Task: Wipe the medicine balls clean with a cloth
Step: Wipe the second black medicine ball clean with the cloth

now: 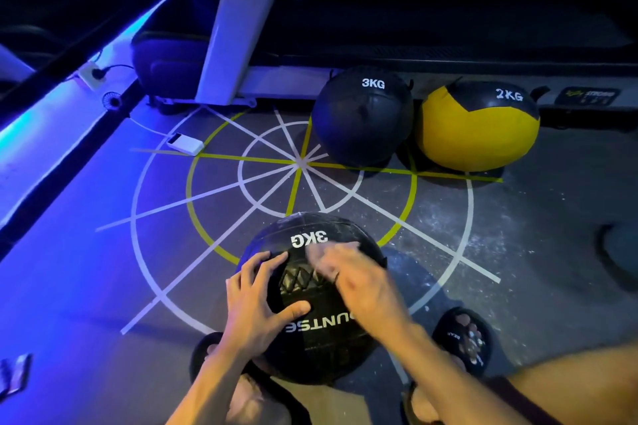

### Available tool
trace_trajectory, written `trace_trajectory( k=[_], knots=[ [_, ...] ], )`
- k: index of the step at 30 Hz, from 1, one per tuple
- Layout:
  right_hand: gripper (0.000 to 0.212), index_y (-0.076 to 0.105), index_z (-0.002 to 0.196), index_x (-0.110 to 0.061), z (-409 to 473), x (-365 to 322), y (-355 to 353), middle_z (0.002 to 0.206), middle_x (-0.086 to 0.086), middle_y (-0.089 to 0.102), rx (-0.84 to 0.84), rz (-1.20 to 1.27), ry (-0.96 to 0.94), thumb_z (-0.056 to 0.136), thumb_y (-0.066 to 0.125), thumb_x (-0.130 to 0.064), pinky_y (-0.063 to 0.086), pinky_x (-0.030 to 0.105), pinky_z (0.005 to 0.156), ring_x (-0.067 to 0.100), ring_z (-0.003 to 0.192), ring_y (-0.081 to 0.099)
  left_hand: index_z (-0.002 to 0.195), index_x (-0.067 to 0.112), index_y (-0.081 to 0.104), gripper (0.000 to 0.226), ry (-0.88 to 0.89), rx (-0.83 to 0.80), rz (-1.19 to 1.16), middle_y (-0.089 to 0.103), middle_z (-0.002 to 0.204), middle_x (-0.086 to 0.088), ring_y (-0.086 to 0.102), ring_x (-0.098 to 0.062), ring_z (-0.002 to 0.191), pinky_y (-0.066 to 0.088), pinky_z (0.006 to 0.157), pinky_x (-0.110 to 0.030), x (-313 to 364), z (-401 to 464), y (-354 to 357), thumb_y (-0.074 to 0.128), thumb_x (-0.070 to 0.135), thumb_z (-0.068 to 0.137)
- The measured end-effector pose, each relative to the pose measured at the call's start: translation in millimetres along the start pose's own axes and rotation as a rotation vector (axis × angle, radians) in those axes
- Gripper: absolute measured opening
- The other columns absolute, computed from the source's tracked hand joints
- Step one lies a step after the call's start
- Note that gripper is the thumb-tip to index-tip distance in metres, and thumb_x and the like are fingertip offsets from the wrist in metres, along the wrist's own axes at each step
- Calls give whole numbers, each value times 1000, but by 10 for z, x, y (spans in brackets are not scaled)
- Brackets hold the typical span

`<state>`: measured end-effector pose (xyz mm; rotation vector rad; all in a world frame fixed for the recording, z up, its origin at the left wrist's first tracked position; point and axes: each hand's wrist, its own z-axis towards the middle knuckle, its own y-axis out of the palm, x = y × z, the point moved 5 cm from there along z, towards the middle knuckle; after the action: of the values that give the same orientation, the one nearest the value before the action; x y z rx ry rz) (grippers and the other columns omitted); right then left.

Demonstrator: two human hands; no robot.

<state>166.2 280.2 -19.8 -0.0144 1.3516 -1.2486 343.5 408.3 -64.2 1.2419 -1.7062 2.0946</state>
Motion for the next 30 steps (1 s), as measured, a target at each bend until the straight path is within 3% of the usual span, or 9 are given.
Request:
trace_trajectory(
  k=[4,9,11,14,17,20,23,26,30],
  knots=[
    [20,74,111,-28,-36,734,-303,59,-11,59,160,-149,621,105,55,-25,43,23,45,1,47,50,144,59,36,91,-5,-1,-29,24,149,26,23,-16,135,27,114,-43,2,-75,23,62,94,64],
    [37,74,121,-20,126,-207,231,129,-8,69,91,-45,42,94,51,-7,45,23,109,5,120,63,146,56,35,93,-3,-3,10,23,150,23,23,-18,136,28,116,-46,32,-66,70,61,94,64],
    [40,73,123,-21,153,-218,268,135,-7,67,-11,-68,-80,96,46,-9,43,24,112,10,127,60,144,59,35,91,3,-7,9,23,150,24,23,-17,135,28,115,-45,12,-81,50,62,94,64],
    [33,71,124,-26,269,401,-117,108,-12,75,15,-61,360,103,50,-11,52,6,69,-1,79,69,142,63,33,89,5,-12,-36,22,150,27,20,-14,135,28,115,-44,40,-112,43,64,93,64],
    [29,71,121,-30,230,617,-240,90,-5,74,79,-126,634,105,52,-15,45,18,46,4,51,51,144,62,33,91,22,-2,-30,21,151,26,19,-13,138,29,117,-47,99,-117,93,65,93,65],
    [38,70,126,-30,213,91,47,134,-9,65,91,-37,318,101,50,-9,55,19,91,-11,102,62,145,58,36,93,19,18,-22,22,151,27,23,-16,137,29,118,-49,92,-96,97,65,93,64],
    [44,68,130,-22,71,-219,185,141,-9,62,-42,-55,-82,96,45,-9,32,22,119,0,138,45,144,58,38,93,35,17,-5,20,148,32,25,-17,135,29,117,-47,72,-95,65,64,94,64],
    [42,70,126,-28,120,158,-99,114,-26,68,2,-41,173,99,52,-2,55,13,81,-14,94,63,144,60,37,91,68,15,5,23,147,29,25,-17,136,27,118,-48,151,-117,100,64,94,64],
    [38,62,139,-27,149,749,-276,68,-6,61,1,-160,609,105,50,-12,39,24,46,7,48,49,142,62,41,82,112,-15,-4,27,148,31,28,-14,136,27,119,-48,243,-81,109,65,91,68]
  ],
)
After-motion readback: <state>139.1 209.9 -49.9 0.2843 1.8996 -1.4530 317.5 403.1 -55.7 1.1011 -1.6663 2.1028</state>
